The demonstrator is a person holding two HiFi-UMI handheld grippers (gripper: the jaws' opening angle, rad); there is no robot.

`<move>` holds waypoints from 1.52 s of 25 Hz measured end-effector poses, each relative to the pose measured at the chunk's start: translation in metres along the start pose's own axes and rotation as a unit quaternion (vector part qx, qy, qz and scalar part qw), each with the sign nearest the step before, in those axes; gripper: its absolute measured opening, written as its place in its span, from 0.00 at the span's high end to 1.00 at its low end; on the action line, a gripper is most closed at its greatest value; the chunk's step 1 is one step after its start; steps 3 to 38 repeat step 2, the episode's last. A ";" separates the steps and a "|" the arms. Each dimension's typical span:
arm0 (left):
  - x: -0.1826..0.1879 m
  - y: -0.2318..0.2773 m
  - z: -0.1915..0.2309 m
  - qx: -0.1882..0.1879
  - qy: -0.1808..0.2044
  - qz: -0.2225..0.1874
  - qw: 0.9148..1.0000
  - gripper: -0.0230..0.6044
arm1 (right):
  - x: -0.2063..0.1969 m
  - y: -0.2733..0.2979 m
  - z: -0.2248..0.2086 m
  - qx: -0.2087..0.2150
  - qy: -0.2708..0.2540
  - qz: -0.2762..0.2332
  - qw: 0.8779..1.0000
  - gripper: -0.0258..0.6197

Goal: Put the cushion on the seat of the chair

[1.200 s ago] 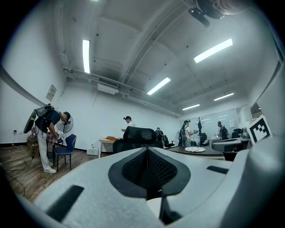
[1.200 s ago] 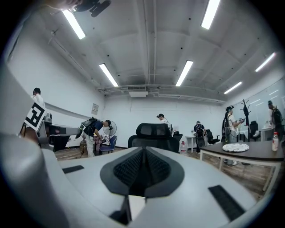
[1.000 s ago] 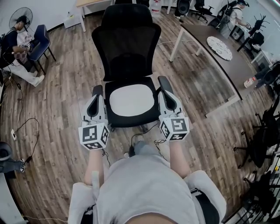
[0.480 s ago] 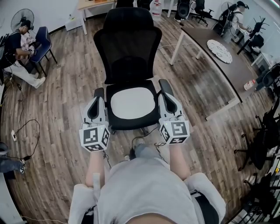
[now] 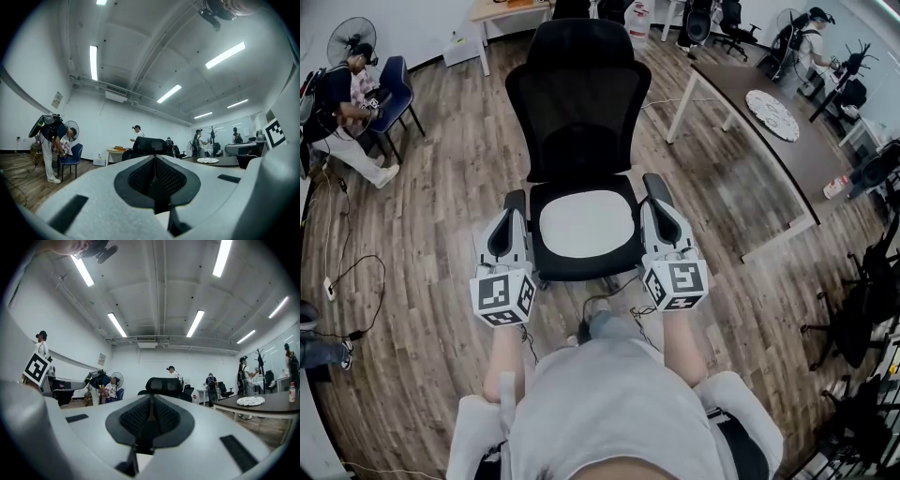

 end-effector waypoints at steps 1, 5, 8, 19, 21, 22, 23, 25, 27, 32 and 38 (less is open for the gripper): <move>0.000 0.000 0.000 0.000 0.000 -0.001 1.000 0.94 | 0.000 0.000 0.000 0.001 0.000 0.000 1.000 0.92; 0.000 -0.001 -0.001 -0.001 -0.001 -0.001 1.000 0.94 | 0.000 0.000 0.001 0.001 -0.001 0.000 1.000 0.93; 0.000 -0.001 -0.001 -0.001 -0.001 -0.001 1.000 0.94 | 0.000 0.000 0.001 0.001 -0.001 0.000 1.000 0.93; 0.000 -0.001 -0.001 -0.001 -0.001 -0.001 1.000 0.94 | 0.000 0.000 0.001 0.001 -0.001 0.000 1.000 0.93; 0.000 -0.001 -0.001 -0.001 -0.001 -0.001 1.000 0.94 | 0.000 0.000 0.001 0.001 -0.001 0.000 1.000 0.93; 0.000 -0.001 -0.001 -0.001 -0.001 -0.001 1.000 0.94 | 0.000 0.000 0.001 0.001 -0.001 0.000 1.000 0.93; 0.000 -0.001 -0.001 -0.001 -0.001 -0.001 1.000 0.94 | 0.000 0.000 0.001 0.001 -0.001 0.000 1.000 0.93; 0.000 -0.001 -0.001 -0.001 -0.001 -0.001 1.000 0.94 | 0.000 0.000 0.001 0.001 -0.001 0.000 1.000 0.93; 0.000 -0.001 -0.001 -0.001 -0.001 -0.001 1.000 0.94 | 0.000 0.000 0.001 0.001 -0.001 0.000 1.000 0.93; 0.000 -0.001 -0.001 -0.001 -0.001 -0.001 1.000 0.94 | 0.000 0.000 0.001 0.001 -0.001 0.000 1.000 0.93; 0.000 -0.001 -0.001 -0.001 -0.001 -0.001 1.000 0.94 | 0.000 0.000 0.001 0.001 -0.001 0.000 1.000 0.93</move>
Point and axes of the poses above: the fingertips, and each gripper's own axes: y forward along the fingers, z to its left, x out of its top, the point moved 5 cm from there along -y, backward along the fingers, and after that the axes turned 15 degrees about -x, right-handed, at the moved point
